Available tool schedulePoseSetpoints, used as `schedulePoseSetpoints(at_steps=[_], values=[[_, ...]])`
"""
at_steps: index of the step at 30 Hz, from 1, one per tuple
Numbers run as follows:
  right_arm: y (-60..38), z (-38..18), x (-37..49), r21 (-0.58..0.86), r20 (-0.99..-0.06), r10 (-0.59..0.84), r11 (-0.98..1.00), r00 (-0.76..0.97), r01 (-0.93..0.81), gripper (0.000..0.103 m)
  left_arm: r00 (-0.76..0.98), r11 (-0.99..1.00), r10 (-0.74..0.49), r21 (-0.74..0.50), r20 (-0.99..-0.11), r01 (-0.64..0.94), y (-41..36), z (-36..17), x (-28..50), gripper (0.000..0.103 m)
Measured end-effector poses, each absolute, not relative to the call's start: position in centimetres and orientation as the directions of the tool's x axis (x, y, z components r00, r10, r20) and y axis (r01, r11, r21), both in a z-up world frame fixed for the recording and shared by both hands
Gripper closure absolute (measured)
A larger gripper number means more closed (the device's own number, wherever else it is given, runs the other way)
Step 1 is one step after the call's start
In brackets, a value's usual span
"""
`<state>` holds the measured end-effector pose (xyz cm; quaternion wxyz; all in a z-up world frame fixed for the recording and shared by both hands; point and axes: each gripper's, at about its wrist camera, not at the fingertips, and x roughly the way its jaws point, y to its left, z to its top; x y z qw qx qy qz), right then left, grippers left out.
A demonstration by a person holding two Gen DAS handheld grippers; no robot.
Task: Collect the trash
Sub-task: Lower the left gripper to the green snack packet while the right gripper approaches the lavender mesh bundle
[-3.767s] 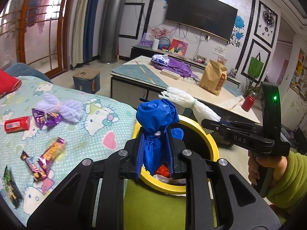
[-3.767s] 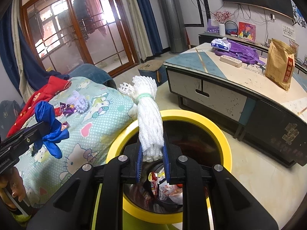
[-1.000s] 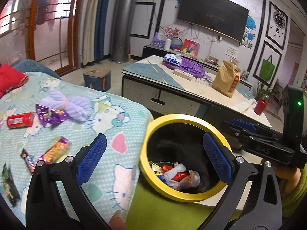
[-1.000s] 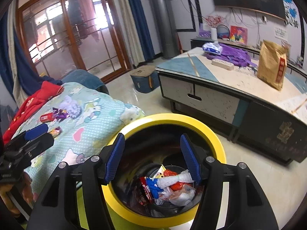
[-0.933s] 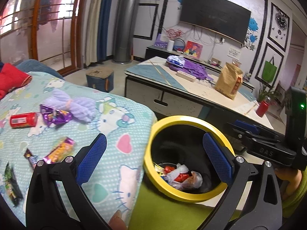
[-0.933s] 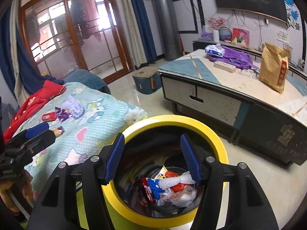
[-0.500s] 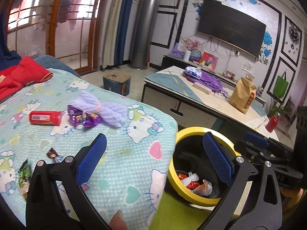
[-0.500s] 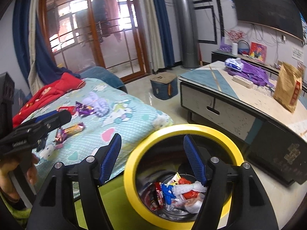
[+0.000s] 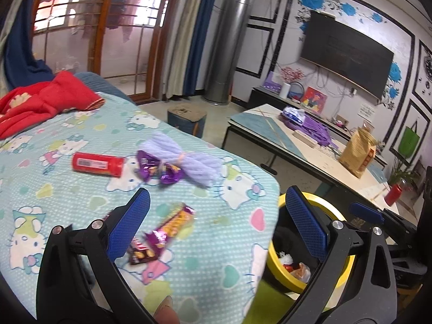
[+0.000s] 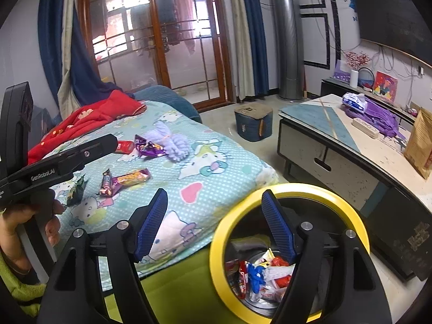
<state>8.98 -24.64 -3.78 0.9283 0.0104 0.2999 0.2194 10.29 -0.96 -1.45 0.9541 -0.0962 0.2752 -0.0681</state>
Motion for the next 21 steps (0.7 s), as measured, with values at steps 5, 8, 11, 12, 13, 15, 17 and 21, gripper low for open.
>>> schedulePoseSetpoints(at_steps=[5, 8, 11, 12, 13, 15, 17, 21], values=[[-23.0, -3.3, 9.8, 0.162, -0.546, 0.444, 0.888, 0.710, -0.430, 0.033, 0.847, 0.975, -0.144, -0.219, -0.512, 0.033, 0.8, -1.3, 10.1, 0.011], [-21.9, -3.1, 10.3, 0.169, -0.542, 0.461, 0.879, 0.703, -0.446, 0.033, 0.851, 0.979, -0.114, -0.205, -0.513, 0.007, 1.7, -1.3, 9.9, 0.011], [-20.5, -3.0, 10.9, 0.164, -0.541, 0.474, 0.869, 0.695, -0.466, 0.033, 0.851, 0.980, -0.082, -0.195, -0.518, -0.024, 2.7, -1.3, 9.8, 0.011], [-20.0, -3.0, 11.2, 0.161, -0.540, 0.478, 0.866, 0.693, -0.473, 0.033, 0.850, 0.980, -0.071, -0.193, -0.522, -0.037, 3.1, -1.4, 9.8, 0.011], [-19.6, -3.0, 11.4, 0.160, -0.540, 0.482, 0.864, 0.690, -0.478, 0.033, 0.850, 0.980, -0.060, -0.192, -0.524, -0.049, 3.5, -1.4, 9.7, 0.011], [-18.7, -3.0, 12.0, 0.157, -0.542, 0.487, 0.859, 0.685, -0.487, 0.033, 0.847, 0.979, -0.042, -0.191, -0.531, -0.071, 4.3, -1.6, 9.7, 0.011], [-17.8, -3.2, 12.7, 0.151, -0.545, 0.490, 0.856, 0.680, -0.495, 0.033, 0.842, 0.977, -0.021, -0.190, -0.539, -0.098, 5.2, -1.7, 9.5, 0.011], [-16.2, -3.8, 14.3, 0.143, -0.553, 0.488, 0.854, 0.675, -0.501, 0.033, 0.830, 0.970, 0.011, -0.195, -0.558, -0.144, 6.8, -2.2, 9.4, 0.011]])
